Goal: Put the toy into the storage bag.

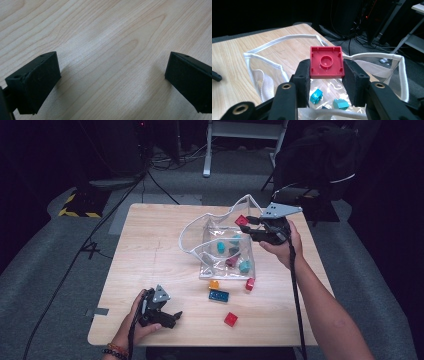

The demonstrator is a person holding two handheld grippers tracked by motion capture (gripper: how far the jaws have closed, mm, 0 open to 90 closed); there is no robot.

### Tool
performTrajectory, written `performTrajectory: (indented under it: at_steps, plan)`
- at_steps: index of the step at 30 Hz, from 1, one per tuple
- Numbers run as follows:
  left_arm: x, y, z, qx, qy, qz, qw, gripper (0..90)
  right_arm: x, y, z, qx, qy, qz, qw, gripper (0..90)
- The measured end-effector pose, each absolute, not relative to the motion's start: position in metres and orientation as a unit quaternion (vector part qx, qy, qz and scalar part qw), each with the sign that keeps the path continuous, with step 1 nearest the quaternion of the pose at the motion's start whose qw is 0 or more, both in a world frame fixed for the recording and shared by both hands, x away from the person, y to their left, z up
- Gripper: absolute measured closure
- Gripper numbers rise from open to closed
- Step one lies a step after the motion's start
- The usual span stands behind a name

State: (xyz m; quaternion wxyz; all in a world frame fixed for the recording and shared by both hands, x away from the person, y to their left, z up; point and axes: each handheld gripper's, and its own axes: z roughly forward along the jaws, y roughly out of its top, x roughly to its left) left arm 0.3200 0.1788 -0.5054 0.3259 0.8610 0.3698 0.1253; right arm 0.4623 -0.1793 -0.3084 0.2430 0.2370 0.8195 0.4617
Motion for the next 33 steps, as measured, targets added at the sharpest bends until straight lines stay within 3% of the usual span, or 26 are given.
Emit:
performTrajectory:
  at_steps: [16, 33]
  plan:
    - [0.32, 0.179, -0.505, 0.861, 0.37, 0.125, 0.326, 0.2, 0.467, -0.176, -0.314, 0.254, 0.819, 0.457, 0.237, 55.2]
    - [0.32, 0.179, -0.505, 0.861, 0.37, 0.125, 0.326, 0.2, 0.43, -0.216, -0.307, 0.248, 0.804, 0.477, 0.255, 46.7]
